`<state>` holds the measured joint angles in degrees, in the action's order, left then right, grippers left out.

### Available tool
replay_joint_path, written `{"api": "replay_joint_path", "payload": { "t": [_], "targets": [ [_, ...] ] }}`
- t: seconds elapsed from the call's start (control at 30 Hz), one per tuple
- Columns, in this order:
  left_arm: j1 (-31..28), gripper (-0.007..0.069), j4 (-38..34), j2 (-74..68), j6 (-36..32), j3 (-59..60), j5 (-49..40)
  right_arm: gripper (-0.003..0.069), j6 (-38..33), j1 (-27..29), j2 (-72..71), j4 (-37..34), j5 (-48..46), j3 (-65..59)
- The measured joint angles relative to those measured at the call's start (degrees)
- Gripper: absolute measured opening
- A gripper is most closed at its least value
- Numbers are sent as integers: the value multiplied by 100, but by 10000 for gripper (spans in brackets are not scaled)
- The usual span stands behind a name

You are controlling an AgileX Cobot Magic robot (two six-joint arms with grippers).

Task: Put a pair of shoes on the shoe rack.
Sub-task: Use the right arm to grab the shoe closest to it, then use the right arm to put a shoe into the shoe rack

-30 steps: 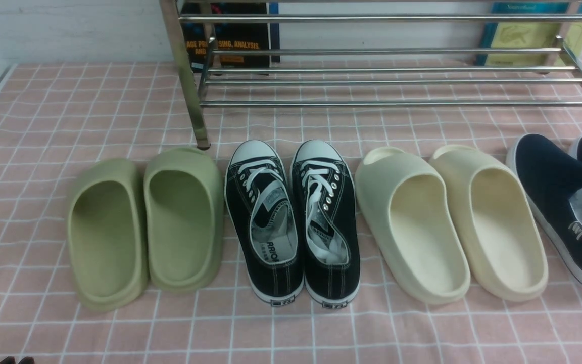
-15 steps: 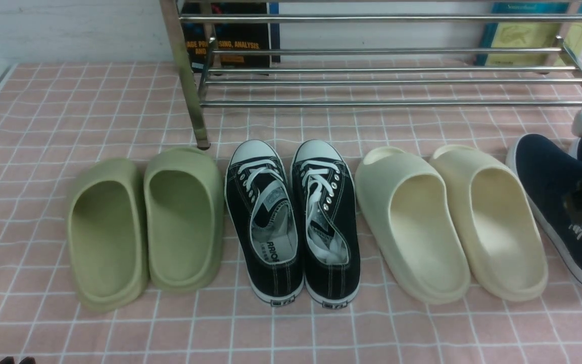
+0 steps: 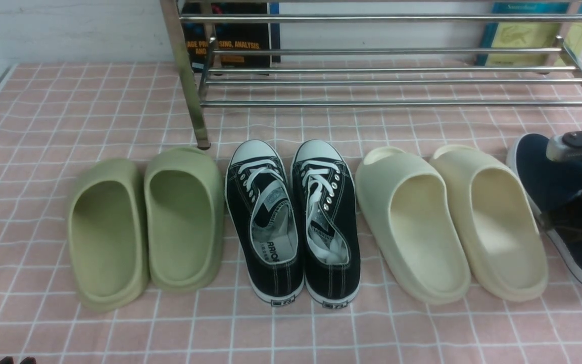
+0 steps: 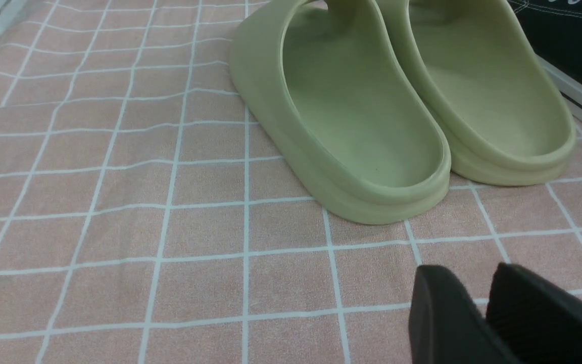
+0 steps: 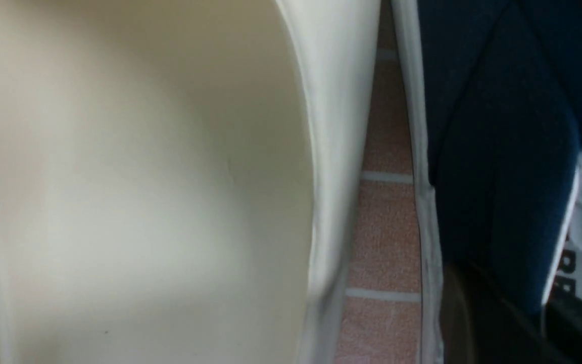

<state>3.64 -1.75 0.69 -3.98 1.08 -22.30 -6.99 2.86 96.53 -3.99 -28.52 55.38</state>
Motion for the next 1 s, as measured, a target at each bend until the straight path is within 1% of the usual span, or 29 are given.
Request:
{"api": "replay_joint_path", "payload": {
  "t": [0.1,0.23,0.33,0.43,0.57,0.67,0.77,0.87,0.97,1.0],
  "targets": [
    [0,181,0,0,0,0,0,27,0,0,-122,6,-208,46],
    [0,183,0,0,0,0,0,27,0,-5,-633,-25,-1021,302],
    [0,183,0,0,0,0,0,27,0,-5,-962,-103,-1254,469],
    [0,184,0,0,0,0,0,27,-95,-5,-1122,-261,-1281,648],
    [0,186,0,0,0,0,0,27,-568,-52,-1129,-722,-1267,855],
    [0,193,0,0,0,0,0,27,-1160,-259,-999,-1152,-1144,1070],
    [0,198,0,0,0,0,0,27,-1509,-499,-682,-1343,-844,1417],
    [0,200,0,0,0,0,0,27,-1604,-606,-382,-1385,-708,1756],
    [0,200,0,0,0,0,0,27,-1633,-671,382,-1390,-637,2584],
    [0,200,0,0,0,0,0,27,-1633,-671,382,-1390,-637,2630]
  ]
}}
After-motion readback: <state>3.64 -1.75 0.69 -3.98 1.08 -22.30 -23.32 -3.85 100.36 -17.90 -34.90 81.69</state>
